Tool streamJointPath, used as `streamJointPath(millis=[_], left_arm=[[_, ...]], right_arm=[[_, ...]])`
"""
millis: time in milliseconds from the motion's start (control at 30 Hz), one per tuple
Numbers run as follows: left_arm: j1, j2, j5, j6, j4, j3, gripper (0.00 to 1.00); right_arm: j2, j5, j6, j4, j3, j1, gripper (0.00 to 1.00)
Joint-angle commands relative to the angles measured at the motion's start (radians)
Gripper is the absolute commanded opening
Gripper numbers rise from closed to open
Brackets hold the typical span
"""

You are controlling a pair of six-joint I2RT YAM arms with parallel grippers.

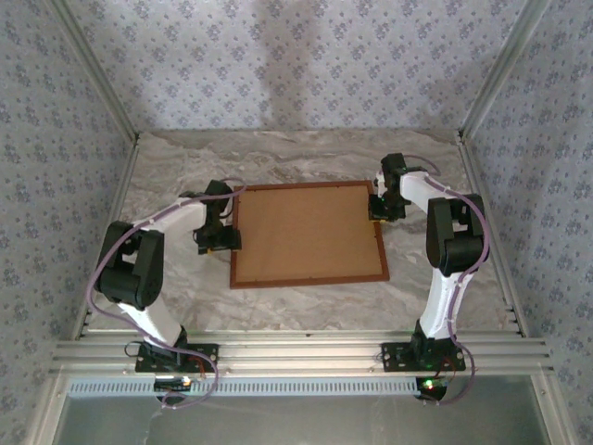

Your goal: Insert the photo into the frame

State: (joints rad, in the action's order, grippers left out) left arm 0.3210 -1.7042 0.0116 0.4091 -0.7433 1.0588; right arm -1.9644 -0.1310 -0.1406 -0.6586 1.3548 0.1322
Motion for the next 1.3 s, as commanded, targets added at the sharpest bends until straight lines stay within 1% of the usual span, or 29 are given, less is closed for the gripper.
streamJointPath(millis=[0,233,333,500,700,1000,1167,1267], left_arm=[[0.001,-0.031,0.009,-0.001,0.015,-0.022,0.67],[0.047,-0.116,0.019,0.027,0.059,-0.065,0.67],[0.079,-0.15,0.028,0.034,0.059,-0.054,0.67],[0.137,-0.225,-0.019,0.034,0.051,-0.016,0.67],[0.166,-0.269,-0.012,0.053,0.059,0.001,0.66],[0.182,-0.286,-0.007,0.05,0.047,0.057,0.67],[0.179,-0.254,-0.005,0.038,0.016,0.11,0.66],[0.169,-0.211,-0.018,0.025,-0.013,0.153,0.67]], right_arm=[[-0.007,0.011,0.013,-0.032,0.018,0.008,0.21],[-0.013,0.007,0.012,-0.025,0.025,0.014,0.21],[-0.018,0.005,0.012,-0.026,0.029,0.021,0.21],[-0.032,0.0,0.009,-0.028,0.037,0.04,0.21],[-0.037,-0.007,0.009,-0.028,0.042,0.047,0.2],[-0.037,-0.01,0.009,-0.032,0.046,0.05,0.21],[-0.027,0.004,0.004,-0.049,0.06,0.045,0.21],[-0.005,0.018,0.004,-0.062,0.081,0.032,0.23]])
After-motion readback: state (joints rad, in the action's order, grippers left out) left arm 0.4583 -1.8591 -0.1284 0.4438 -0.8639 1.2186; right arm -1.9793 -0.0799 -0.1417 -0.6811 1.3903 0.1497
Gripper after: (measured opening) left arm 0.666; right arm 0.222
